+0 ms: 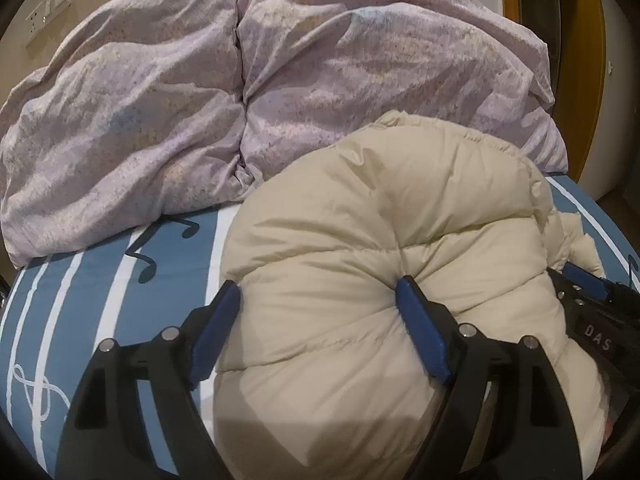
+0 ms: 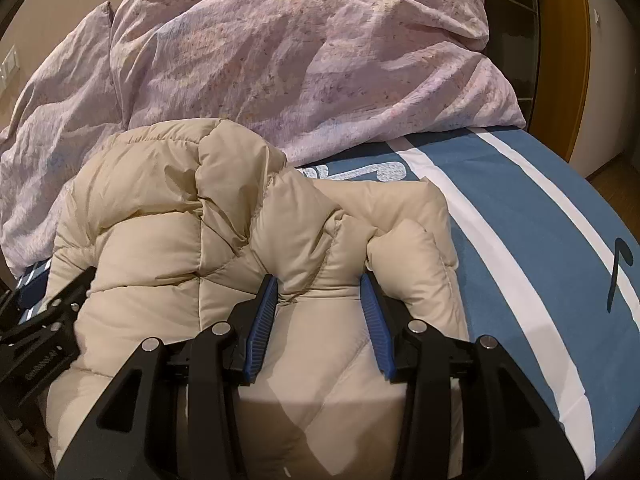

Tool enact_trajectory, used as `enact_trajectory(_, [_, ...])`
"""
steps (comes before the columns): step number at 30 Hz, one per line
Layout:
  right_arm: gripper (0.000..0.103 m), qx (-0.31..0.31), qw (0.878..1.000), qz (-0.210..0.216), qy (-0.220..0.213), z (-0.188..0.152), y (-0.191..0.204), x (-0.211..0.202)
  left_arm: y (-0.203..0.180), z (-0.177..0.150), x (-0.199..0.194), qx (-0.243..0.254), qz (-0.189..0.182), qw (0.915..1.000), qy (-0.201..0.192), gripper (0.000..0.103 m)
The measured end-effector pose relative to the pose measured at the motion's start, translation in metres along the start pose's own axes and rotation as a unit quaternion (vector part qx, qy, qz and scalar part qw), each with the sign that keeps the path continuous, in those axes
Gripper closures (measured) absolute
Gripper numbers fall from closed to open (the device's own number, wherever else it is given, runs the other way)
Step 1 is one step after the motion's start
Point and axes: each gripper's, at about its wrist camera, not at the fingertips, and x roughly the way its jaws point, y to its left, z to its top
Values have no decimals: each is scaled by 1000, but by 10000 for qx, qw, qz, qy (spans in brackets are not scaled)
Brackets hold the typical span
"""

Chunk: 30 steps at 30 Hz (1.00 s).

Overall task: Fold large clothes
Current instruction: 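Press the folded jacket bundle flat with both open tools, then hold both open tools against the sides of the beige jacket bundle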

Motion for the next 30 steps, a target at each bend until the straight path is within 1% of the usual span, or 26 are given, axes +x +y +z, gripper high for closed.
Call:
enact_trajectory(5, [58, 25, 10000, 15, 7, 0, 0, 0, 1, -2, 9, -103, -50, 9999, 106, 17])
enact_trajectory(18, [58, -8, 10000, -26, 50, 1, 0, 2, 2, -6, 20, -262, -205, 9991, 259, 15])
enact_trajectory(30, [58, -16, 10000, -36, 81, 1, -1, 3, 2, -7, 25, -284, -195, 9990, 302, 13])
